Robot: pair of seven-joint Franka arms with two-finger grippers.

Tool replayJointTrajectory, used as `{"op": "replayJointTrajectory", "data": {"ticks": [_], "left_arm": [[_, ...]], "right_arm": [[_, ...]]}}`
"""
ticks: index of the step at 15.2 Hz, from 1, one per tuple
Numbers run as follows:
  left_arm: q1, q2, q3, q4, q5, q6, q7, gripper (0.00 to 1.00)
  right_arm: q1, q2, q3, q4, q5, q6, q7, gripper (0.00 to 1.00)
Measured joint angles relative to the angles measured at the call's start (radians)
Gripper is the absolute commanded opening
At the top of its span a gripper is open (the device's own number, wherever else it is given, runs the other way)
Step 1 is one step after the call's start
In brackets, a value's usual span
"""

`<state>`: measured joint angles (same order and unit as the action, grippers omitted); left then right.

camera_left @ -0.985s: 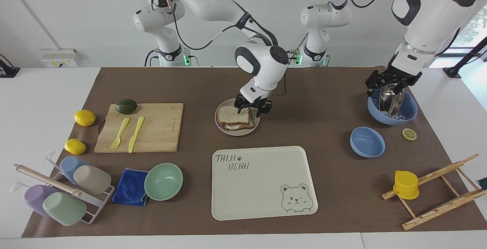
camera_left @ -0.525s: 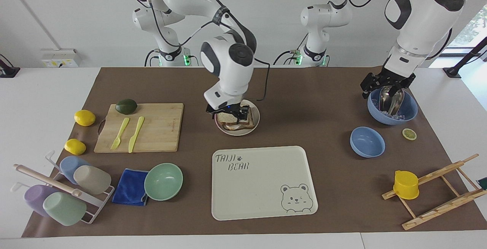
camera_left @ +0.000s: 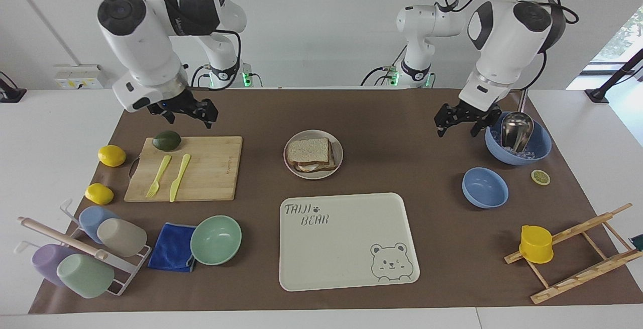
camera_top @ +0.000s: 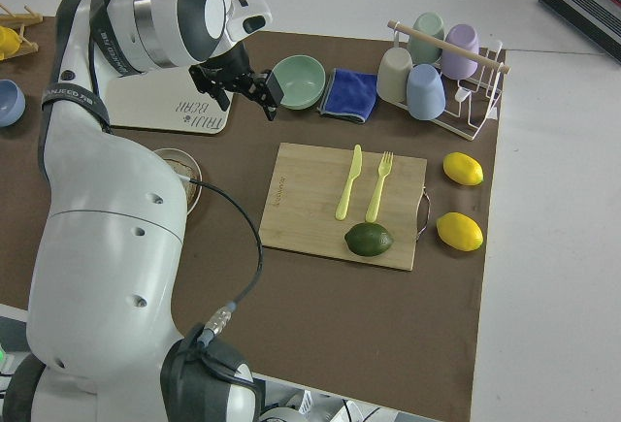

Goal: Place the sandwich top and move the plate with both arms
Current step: 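Move the left gripper to the plate rim and grasp the plate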

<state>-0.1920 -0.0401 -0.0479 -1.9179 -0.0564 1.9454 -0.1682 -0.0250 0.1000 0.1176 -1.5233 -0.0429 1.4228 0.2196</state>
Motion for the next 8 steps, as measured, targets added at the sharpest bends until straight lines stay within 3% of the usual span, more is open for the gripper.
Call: {"op": "replayJointTrajectory", "data": {"ticks": [4, 8], "left_arm": [[-0.12, 0.022, -0.003, -0.059, -0.024, 0.107, -0.115, 1.0], [-0.237, 0.091, -0.004, -0.128, -0.025, 0.266, -0.204, 1.0]], "right_arm": [[0.038, -0.113, -0.122, -0.053, 0.001, -0.071, -0.108, 1.0], [0.09, -0.136, -0.208, -0.086, 0.001, -0.06, -0.162, 1.0]]}}
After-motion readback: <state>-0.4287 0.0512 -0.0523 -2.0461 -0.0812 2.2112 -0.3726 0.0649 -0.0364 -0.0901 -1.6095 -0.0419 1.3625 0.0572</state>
